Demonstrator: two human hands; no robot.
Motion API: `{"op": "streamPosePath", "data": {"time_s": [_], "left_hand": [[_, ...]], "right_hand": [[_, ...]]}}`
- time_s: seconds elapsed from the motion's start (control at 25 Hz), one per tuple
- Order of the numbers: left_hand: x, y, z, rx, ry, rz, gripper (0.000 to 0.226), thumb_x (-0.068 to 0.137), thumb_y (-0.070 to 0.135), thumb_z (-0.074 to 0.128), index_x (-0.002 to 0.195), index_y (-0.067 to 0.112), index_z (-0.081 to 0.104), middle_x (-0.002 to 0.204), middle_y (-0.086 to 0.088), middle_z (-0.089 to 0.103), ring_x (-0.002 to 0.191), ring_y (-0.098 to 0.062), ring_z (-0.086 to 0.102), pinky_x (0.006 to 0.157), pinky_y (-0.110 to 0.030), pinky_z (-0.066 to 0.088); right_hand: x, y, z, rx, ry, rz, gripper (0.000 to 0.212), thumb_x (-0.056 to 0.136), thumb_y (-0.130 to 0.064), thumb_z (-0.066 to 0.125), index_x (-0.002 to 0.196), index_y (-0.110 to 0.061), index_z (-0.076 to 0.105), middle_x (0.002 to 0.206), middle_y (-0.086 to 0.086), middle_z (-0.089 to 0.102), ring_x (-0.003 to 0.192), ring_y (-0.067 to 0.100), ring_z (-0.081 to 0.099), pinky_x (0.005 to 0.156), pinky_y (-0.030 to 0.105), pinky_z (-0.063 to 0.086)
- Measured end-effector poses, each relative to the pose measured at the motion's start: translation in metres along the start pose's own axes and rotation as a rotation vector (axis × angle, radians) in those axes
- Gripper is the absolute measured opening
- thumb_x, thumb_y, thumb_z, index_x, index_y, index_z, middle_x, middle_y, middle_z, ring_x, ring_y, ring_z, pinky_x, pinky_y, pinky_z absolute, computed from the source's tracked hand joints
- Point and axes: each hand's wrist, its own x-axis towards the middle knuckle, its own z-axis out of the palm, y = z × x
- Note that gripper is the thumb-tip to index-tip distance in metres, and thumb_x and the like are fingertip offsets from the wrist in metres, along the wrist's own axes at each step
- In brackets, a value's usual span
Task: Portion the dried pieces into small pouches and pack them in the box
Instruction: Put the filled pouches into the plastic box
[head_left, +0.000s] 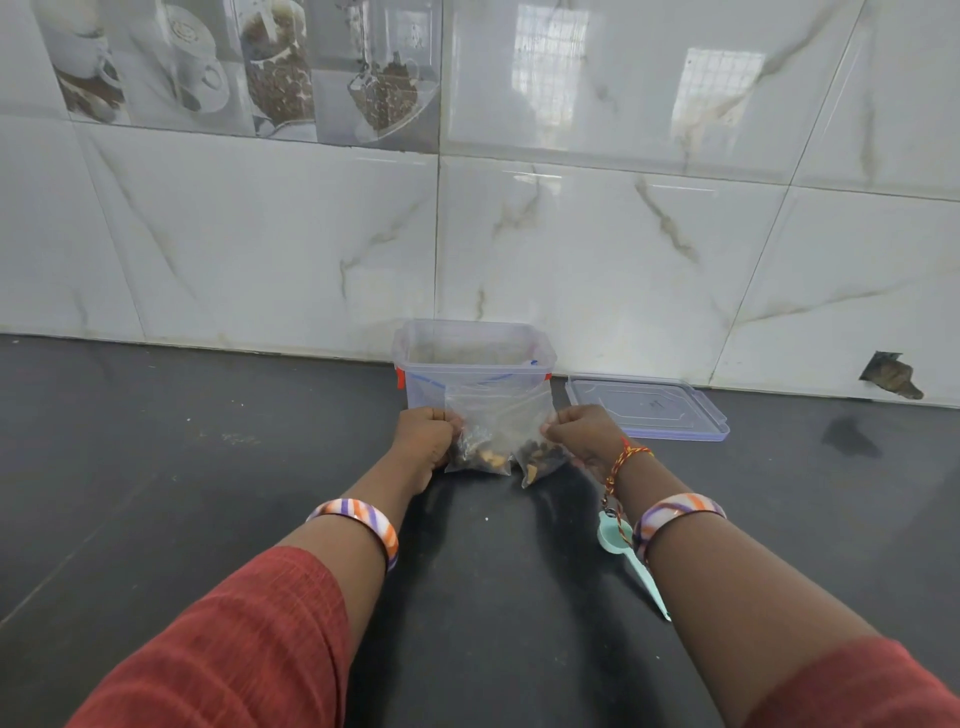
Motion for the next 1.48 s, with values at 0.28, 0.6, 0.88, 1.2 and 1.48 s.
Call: {"op": "streamPosePath", "data": {"time_s": [0.28,0.6,0.88,1.2,1.48], "left_hand": [[-0.005,0.012,-0.005,-0.03,0.002,0.122,0.027,0.091,-0.004,0.05,0.068,0.01,0.056,0.064,-0.005,0.056,0.049,-0.009,0.052,0.037,-0.014,0.04],[0.029,0.091,-0.018,-0.028,0.277,0.287,0.025,0.08,-0.009,0.058,0.095,0.009,0.048,0.078,-0.011,0.059,0.058,-0.02,0.057,0.046,-0.023,0.045],[0.098,0.098,-0.01,0.789,0.105,0.398,0.039,0.079,-0.01,0.051,0.05,0.013,0.04,0.062,-0.008,0.04,0.063,-0.023,0.04,0.06,-0.022,0.036],[0.112,0.095,0.012,1.386,-0.04,0.304,0.002,0.083,0.003,0.059,0.084,0.001,0.059,0.075,-0.006,0.045,0.074,-0.022,0.049,0.07,-0.027,0.04],[0.112,0.089,0.025,1.581,-0.144,0.31,0.02,0.09,0.003,0.046,0.105,0.0,0.059,0.102,-0.015,0.054,0.09,-0.026,0.051,0.086,-0.032,0.046]], "right_hand": [[0.009,-0.002,-0.005,0.073,0.119,0.026,0.021,0.081,0.001,0.065,0.062,-0.009,0.061,0.059,0.006,0.051,0.056,0.014,0.048,0.053,0.019,0.047],[0.046,-0.071,-0.022,0.265,0.352,-0.187,0.032,0.07,-0.016,0.079,0.081,-0.012,0.05,0.094,0.021,0.061,0.075,0.024,0.057,0.064,0.034,0.05],[0.098,-0.095,0.008,-0.204,0.238,-0.294,0.014,0.074,-0.009,0.072,0.075,-0.013,0.059,0.098,0.016,0.064,0.088,0.027,0.062,0.089,0.041,0.052],[0.107,-0.096,0.033,-1.086,0.205,-0.422,0.033,0.085,-0.003,0.058,0.117,-0.001,0.054,0.121,0.018,0.052,0.111,0.036,0.055,0.086,0.037,0.046],[0.119,-0.099,0.043,-1.1,-0.074,-0.32,0.009,0.089,-0.004,0.05,0.088,-0.005,0.059,0.085,0.011,0.06,0.094,0.03,0.056,0.079,0.03,0.043]]}}
